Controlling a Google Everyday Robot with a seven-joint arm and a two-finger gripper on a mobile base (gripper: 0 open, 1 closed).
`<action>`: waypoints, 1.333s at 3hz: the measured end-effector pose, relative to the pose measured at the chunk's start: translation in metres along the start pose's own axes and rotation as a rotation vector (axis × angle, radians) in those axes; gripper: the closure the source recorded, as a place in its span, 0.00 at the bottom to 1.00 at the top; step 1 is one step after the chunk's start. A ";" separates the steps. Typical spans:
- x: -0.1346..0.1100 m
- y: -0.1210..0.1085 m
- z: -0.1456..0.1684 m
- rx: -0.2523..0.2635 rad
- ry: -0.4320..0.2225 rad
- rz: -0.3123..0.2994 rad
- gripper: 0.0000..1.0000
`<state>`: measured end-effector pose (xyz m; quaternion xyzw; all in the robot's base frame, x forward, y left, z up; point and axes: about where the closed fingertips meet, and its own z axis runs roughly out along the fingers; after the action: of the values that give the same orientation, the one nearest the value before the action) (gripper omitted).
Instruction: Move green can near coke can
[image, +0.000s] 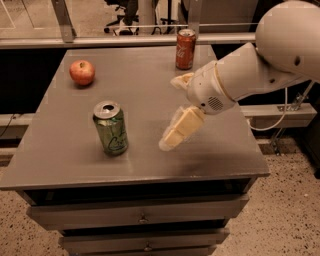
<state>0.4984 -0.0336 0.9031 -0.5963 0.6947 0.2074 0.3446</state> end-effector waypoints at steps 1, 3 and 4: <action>-0.022 0.006 0.036 -0.022 -0.141 0.009 0.00; -0.051 0.028 0.103 -0.077 -0.333 0.078 0.02; -0.061 0.032 0.118 -0.091 -0.374 0.098 0.26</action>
Offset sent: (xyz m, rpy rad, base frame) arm -0.0030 0.1198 -0.0419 0.3864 0.0342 0.0497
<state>0.4976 0.0969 0.8634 -0.5280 0.6365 0.3624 0.4298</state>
